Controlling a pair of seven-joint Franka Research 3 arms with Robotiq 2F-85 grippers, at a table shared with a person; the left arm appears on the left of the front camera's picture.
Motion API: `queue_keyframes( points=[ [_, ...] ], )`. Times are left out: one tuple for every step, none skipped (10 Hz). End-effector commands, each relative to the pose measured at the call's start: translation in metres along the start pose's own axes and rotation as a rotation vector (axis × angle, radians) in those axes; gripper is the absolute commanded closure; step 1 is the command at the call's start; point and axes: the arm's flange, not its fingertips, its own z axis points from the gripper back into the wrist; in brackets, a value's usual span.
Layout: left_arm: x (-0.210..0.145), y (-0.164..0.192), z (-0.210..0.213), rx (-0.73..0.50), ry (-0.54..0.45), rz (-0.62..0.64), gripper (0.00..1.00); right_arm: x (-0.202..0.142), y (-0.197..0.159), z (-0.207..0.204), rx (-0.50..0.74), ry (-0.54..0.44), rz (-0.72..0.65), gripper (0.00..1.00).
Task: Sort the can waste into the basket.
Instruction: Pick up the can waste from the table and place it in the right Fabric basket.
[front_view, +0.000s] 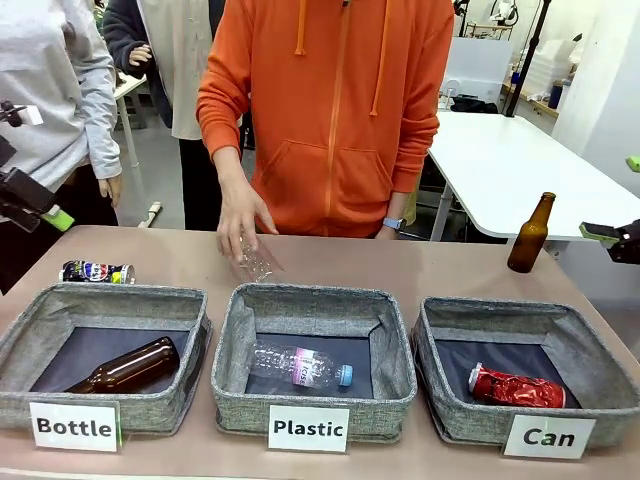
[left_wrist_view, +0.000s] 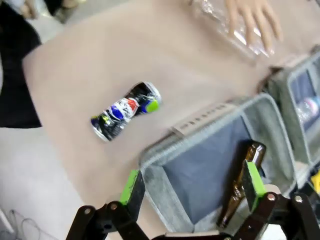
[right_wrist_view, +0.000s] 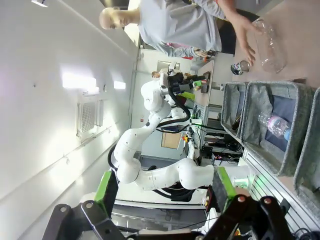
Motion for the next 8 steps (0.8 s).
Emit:
queue_keyframes(
  points=[
    [0.015, 0.001, -0.002, 0.074, 0.044, 0.052, 0.0, 0.001, 0.001, 0.004, 0.001, 0.015, 0.024, 0.0],
    [0.023, 0.005, -0.001, 0.08, 0.037, 0.097, 0.0, 0.001, 0.001, 0.004, 0.001, 0.015, 0.024, 0.0],
    [0.007, 0.002, -0.004, 0.035, 0.003, 0.024, 0.0, 0.001, 0.001, 0.004, 0.001, 0.015, 0.024, 0.0],
    [0.007, 0.002, -0.004, 0.035, 0.003, 0.024, 0.0, 0.001, 0.001, 0.004, 0.001, 0.015, 0.024, 0.0],
    [0.007, 0.002, -0.004, 0.035, 0.003, 0.024, 0.0, 0.001, 0.001, 0.004, 0.001, 0.015, 0.024, 0.0],
    [0.007, 0.002, -0.004, 0.035, 0.003, 0.024, 0.0, 0.001, 0.001, 0.004, 0.001, 0.015, 0.024, 0.0],
    [0.014, 0.002, -0.006, 0.049, 0.011, 0.046, 0.0, 0.001, 0.001, 0.004, 0.001, 0.015, 0.024, 0.0],
    [0.038, 0.004, -0.001, 0.1, 0.049, -0.139, 0.0, 0.001, 0.001, 0.004, 0.001, 0.015, 0.024, 0.0]
  ],
)
